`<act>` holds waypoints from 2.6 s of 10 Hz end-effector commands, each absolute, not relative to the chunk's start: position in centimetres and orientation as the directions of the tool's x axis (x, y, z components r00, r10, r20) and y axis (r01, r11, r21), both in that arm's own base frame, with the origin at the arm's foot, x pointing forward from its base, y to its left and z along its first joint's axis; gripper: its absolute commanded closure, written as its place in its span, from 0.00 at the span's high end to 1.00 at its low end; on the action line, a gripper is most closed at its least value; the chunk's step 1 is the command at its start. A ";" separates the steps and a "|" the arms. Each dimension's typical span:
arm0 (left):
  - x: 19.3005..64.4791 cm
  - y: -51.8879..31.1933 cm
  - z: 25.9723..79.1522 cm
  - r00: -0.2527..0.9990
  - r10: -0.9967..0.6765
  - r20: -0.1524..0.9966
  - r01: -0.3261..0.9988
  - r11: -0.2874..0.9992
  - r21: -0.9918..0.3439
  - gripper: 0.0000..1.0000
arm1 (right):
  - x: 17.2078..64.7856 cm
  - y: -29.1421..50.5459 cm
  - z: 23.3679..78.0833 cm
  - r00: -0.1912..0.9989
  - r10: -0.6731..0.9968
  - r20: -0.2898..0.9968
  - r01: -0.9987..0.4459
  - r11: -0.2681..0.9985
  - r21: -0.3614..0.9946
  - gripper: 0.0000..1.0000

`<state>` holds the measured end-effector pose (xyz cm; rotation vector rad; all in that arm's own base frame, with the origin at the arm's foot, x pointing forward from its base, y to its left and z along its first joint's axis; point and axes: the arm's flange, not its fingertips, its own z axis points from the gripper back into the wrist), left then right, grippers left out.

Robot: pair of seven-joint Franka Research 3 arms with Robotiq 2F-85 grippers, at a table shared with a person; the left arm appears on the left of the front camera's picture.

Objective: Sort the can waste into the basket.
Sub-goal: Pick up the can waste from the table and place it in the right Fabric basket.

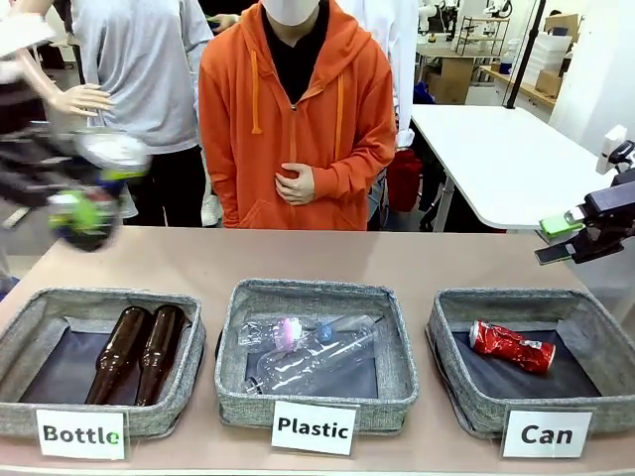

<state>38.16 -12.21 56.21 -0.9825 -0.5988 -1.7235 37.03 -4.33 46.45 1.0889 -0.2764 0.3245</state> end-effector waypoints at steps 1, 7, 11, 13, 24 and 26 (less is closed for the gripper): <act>42.0 -20.9 56.2 -0.067 -0.536 0.842 0.948 -0.296 -0.113 0.41 | 37.0 -4.3 46.4 0.919 0.121 0.375 -0.389 0.425 0.817 1.00; 43.7 -54.8 47.7 -0.151 -0.652 0.743 0.941 -0.324 -0.093 0.41 | 21.7 -16.8 49.8 0.930 -0.016 0.367 -0.236 0.740 0.630 1.00; 41.5 -62.8 41.8 -0.204 -0.705 0.679 0.935 -0.346 -0.079 0.41 | 18.8 -20.2 49.2 0.916 -0.096 0.389 -0.195 0.741 0.642 1.00; 41.6 -63.4 41.9 -0.233 -0.703 0.672 0.929 -0.366 -0.061 0.41 | 18.8 -20.2 49.2 0.916 -0.096 0.389 -0.195 0.741 0.642 1.00; 41.3 -61.2 41.8 -0.243 -0.644 0.726 0.936 -0.352 0.002 1.00 | 18.8 -20.2 49.2 0.916 -0.096 0.389 -0.195 0.741 0.642 1.00; 42.5 -58.2 44.6 -0.086 -0.720 0.688 0.951 -0.265 -0.159 1.00 | 18.8 -20.2 49.2 0.916 -0.096 0.389 -0.195 0.741 0.642 1.00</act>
